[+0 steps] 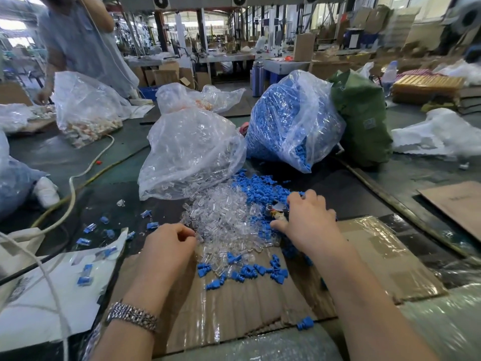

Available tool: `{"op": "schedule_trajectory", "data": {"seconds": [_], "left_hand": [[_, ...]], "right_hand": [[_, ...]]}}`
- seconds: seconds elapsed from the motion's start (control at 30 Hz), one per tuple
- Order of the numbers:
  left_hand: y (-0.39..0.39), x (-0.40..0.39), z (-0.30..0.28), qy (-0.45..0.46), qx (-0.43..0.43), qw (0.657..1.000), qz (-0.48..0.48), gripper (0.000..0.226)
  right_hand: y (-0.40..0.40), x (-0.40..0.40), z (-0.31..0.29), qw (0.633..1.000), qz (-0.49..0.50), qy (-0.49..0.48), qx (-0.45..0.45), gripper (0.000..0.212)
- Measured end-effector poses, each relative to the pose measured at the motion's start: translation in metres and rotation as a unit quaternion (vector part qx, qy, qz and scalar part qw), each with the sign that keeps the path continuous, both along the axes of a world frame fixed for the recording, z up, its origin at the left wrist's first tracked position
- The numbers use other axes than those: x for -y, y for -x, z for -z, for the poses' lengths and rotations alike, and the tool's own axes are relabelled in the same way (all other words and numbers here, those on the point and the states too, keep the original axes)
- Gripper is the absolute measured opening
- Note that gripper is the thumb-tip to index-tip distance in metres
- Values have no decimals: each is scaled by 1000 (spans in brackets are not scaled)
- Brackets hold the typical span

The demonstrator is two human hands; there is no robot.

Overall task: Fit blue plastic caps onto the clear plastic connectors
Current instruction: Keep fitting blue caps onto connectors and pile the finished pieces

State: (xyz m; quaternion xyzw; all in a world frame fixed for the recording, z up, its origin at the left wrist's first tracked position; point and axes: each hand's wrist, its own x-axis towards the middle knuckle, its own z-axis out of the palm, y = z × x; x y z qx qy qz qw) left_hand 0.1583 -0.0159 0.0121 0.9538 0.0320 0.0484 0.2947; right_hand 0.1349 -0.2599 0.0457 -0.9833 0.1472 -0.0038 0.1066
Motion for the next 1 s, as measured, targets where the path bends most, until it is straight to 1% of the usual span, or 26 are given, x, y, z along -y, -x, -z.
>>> {"op": "schedule_trajectory", "data": {"seconds": [0.07, 0.1, 0.13, 0.2, 0.27, 0.3, 0.43, 0.57, 0.7, 0.8, 0.87, 0.93, 0.97, 1.0], "left_hand": [[-3, -1, 1, -5, -21, 1000, 13, 18], [-3, -2, 2, -2, -26, 1000, 17, 19], [-3, -2, 3, 3, -29, 999, 19, 18], [-2, -1, 4, 11, -28, 999, 22, 17], [-2, -1, 4, 12, -13, 1000, 17, 18], [-3, -1, 4, 10, -5, 1000, 15, 18], [-4, -2, 4, 7, 10, 1000, 20, 11], [0, -1, 2, 8, 15, 999, 28, 4], [3, -1, -2, 15, 25, 1000, 9, 16], [5, -1, -5, 48, 50, 998, -8, 15], [5, 0, -9, 111, 49, 993, 7, 12], [5, 0, -12, 229, 12, 973, 41, 10], [6, 1, -13, 302, -20, 951, 64, 14], [7, 1, -15, 380, -57, 919, 86, 17]], "right_hand": [[2, 1, -5, 999, -38, -5, 37, 33], [3, 2, -8, 996, -58, -39, 46, 19], [6, 4, -11, 993, -78, -83, 39, 14], [12, 7, -14, 982, -121, -144, -17, 20], [18, 6, -16, 976, -155, -134, -75, 23], [20, 6, -17, 976, -163, -118, -87, 22], [21, 2, -19, 976, -176, -89, -87, 14], [24, -2, -18, 975, -191, -70, -92, 12], [24, -2, -16, 973, -209, -37, -89, 7], [21, -3, -13, 972, -220, -16, -87, 10], [18, -3, -13, 972, -225, -39, -62, 7], [15, -3, -12, 970, -224, -99, -17, 9], [13, -4, -12, 965, -224, -136, 7, 12], [11, -5, -11, 957, -226, -179, 29, 13]]}}
